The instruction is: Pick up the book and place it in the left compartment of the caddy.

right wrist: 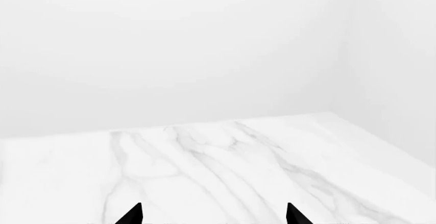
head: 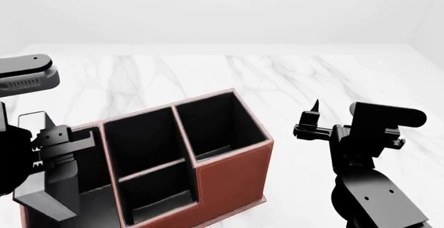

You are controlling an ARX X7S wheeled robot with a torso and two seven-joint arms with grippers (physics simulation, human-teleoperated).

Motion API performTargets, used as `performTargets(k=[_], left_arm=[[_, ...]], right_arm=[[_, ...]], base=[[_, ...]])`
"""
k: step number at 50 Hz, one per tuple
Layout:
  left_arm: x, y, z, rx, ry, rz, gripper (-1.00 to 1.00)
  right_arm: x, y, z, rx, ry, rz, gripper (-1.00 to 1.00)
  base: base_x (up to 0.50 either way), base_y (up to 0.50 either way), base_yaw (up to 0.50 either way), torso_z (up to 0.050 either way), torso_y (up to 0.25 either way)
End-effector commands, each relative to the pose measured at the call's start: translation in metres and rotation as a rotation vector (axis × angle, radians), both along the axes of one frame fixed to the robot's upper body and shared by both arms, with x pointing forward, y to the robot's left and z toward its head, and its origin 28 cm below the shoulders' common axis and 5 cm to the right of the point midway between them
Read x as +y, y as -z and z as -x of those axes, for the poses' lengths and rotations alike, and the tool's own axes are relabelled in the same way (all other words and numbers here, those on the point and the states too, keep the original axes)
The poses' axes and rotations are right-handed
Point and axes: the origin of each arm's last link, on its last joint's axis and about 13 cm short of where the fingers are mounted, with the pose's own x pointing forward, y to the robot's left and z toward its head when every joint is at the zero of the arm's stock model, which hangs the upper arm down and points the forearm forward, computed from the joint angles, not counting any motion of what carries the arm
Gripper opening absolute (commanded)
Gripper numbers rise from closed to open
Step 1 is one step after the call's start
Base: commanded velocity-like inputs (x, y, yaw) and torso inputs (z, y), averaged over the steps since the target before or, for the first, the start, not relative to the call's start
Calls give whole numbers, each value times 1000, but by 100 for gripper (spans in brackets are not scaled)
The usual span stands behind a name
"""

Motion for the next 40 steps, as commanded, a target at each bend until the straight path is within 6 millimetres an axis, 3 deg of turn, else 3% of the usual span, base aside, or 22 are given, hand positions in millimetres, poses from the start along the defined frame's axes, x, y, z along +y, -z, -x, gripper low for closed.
performTargets(k=[1, 18, 40], left_arm=[[-1, -3, -12, -26, 2, -3, -100], [0, 22, -37, 29, 31, 19, -100], [9, 36, -40, 77, -15, 0, -100]], right_arm=[[0, 2, 0, 5, 1, -1, 100], [-1, 4, 0, 8, 4, -4, 100], [-1, 4, 0, 9, 4, -5, 100]], base=[[0, 0, 0, 0, 0], [0, 0, 0, 1, 1], [0, 0, 0, 0, 1]])
